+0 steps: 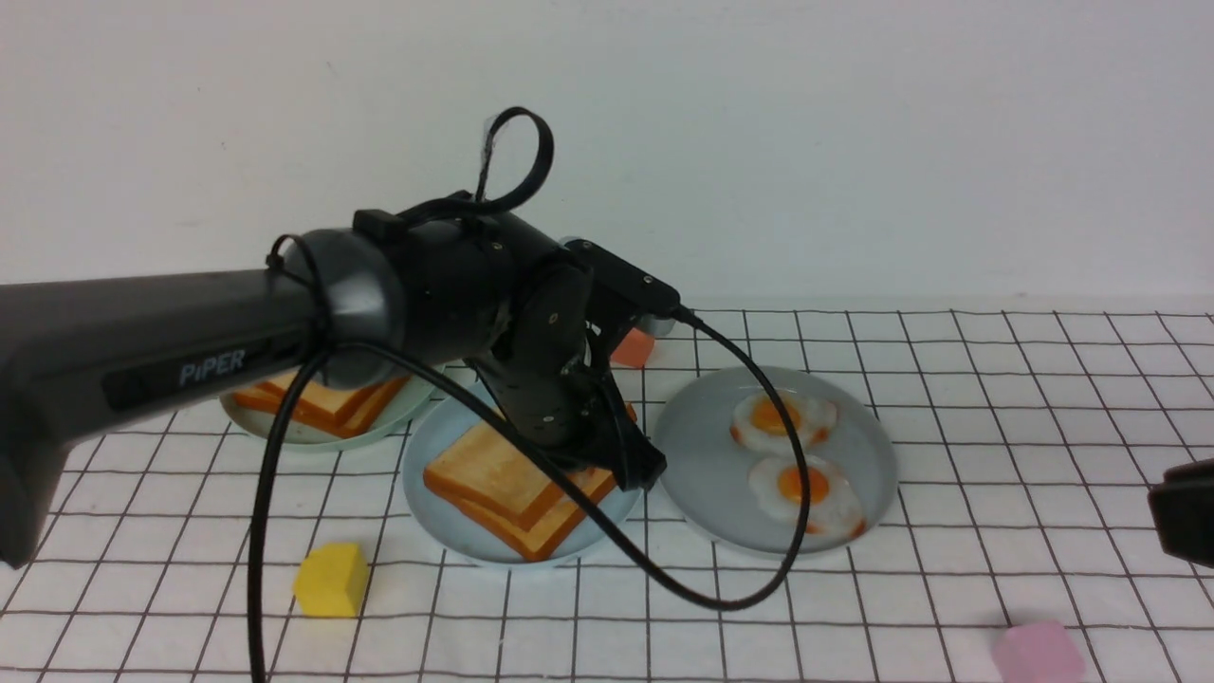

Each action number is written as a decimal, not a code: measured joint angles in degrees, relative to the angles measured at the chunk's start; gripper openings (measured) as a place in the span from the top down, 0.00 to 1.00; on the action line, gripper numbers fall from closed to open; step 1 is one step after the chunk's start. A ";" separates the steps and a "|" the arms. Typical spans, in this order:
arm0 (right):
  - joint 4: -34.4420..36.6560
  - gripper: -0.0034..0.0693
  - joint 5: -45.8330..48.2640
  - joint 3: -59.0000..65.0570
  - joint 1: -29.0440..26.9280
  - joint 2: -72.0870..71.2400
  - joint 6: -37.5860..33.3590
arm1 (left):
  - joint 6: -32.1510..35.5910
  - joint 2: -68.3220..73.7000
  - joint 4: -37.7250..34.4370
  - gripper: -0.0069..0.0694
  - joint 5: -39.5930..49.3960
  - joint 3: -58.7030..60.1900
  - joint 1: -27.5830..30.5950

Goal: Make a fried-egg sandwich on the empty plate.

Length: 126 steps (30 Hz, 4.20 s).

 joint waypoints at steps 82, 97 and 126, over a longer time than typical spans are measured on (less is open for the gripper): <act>-40.29 0.95 -16.06 33.37 -2.95 -39.08 54.06 | -0.03 -109.15 -18.00 0.93 -24.12 73.19 0.00; -16.99 0.97 -36.32 57.63 -20.46 -43.23 16.84 | -0.03 -109.15 -18.00 0.93 -23.83 73.19 0.00; -14.28 0.96 -35.52 57.63 -20.45 -43.23 19.58 | -0.03 -109.15 -18.00 0.89 -23.81 73.21 0.00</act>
